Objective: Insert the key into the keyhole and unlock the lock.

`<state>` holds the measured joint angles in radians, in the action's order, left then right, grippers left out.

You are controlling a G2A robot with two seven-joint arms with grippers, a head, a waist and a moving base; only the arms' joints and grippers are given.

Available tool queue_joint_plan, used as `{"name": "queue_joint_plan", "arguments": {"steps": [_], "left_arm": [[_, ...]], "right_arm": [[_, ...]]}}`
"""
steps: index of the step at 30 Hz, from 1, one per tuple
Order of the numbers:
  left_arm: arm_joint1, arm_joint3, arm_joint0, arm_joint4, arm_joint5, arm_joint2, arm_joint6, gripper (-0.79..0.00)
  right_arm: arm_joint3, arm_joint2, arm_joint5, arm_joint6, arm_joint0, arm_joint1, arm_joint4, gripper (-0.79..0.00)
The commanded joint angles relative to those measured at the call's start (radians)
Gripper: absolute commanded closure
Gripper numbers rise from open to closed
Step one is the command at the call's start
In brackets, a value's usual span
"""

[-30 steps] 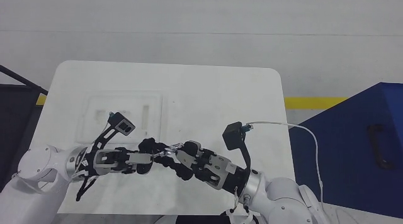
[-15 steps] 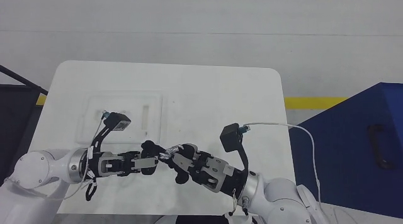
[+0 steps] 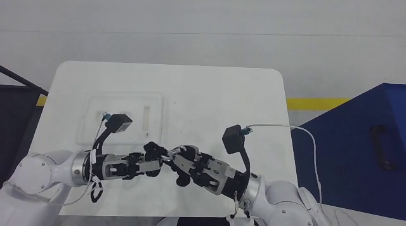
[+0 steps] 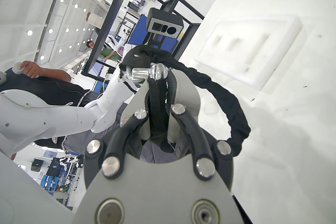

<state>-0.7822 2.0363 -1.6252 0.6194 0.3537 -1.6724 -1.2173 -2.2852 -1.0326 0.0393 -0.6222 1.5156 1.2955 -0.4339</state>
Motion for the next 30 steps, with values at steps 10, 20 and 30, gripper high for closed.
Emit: {"name": "queue_joint_plan", "arguments": {"steps": [10, 20, 30], "left_arm": [[-0.014, 0.053, -0.072, -0.15, 0.202, -0.051, 0.118, 0.0], [-0.031, 0.104, -0.14, -0.415, 0.347, -0.091, 0.298, 0.0], [-0.038, 0.142, -0.135, -0.57, 0.369, -0.118, 0.381, 0.0]], "right_arm": [[0.013, -0.018, -0.013, 0.027, 0.01, -0.006, 0.076, 0.0], [0.028, -0.014, -0.012, 0.02, -0.004, -0.01, 0.12, 0.0], [0.039, -0.004, -0.006, 0.017, -0.024, -0.015, 0.125, 0.0]]}}
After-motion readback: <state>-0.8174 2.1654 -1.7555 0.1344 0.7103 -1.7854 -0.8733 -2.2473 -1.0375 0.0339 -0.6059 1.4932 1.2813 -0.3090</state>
